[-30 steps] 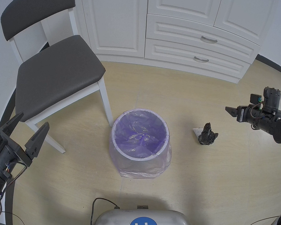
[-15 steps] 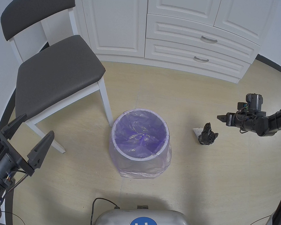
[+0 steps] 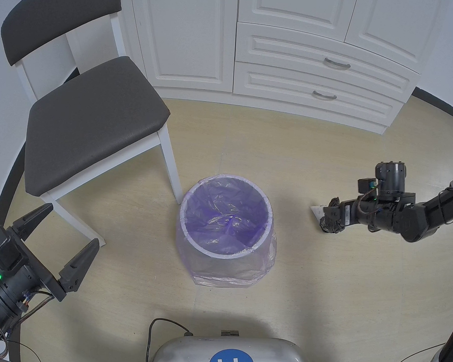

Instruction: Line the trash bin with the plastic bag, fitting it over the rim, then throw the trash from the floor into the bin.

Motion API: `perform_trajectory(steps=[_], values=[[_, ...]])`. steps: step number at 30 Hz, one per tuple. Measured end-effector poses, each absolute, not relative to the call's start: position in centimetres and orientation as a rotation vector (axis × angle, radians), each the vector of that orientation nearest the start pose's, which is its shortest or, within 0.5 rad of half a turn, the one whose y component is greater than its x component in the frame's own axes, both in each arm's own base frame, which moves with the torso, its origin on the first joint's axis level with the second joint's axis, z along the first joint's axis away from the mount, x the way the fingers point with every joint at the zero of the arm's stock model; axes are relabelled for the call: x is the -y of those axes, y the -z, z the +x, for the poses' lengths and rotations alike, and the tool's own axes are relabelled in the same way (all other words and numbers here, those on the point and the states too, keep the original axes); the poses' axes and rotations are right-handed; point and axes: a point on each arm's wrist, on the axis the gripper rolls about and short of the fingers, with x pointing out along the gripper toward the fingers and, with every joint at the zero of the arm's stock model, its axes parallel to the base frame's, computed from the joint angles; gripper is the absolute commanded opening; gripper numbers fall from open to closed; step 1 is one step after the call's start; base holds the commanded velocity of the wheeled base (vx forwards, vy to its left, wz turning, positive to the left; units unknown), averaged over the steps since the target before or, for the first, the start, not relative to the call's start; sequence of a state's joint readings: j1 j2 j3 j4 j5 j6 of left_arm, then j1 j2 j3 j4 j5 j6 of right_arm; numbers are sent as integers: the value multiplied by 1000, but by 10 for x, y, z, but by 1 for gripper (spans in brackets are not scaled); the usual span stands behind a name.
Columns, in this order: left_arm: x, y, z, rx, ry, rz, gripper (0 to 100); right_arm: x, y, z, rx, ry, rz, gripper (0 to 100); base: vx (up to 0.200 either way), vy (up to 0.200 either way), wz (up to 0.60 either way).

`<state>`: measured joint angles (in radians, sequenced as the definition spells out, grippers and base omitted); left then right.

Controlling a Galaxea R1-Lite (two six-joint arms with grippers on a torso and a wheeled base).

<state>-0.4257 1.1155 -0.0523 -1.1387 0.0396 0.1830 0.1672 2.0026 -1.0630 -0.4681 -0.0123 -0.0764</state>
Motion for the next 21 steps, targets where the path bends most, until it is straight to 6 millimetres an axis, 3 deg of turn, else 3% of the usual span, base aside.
perform_trajectory(steps=[13,21], values=[[48,-155,108,99,368,237,100,-192,-90,292,-466,-484,-300,100,0,0,0],[47,-157,106,110,365,243,100,-242,-59,268,-471,-555,-266,100,0,0,0]])
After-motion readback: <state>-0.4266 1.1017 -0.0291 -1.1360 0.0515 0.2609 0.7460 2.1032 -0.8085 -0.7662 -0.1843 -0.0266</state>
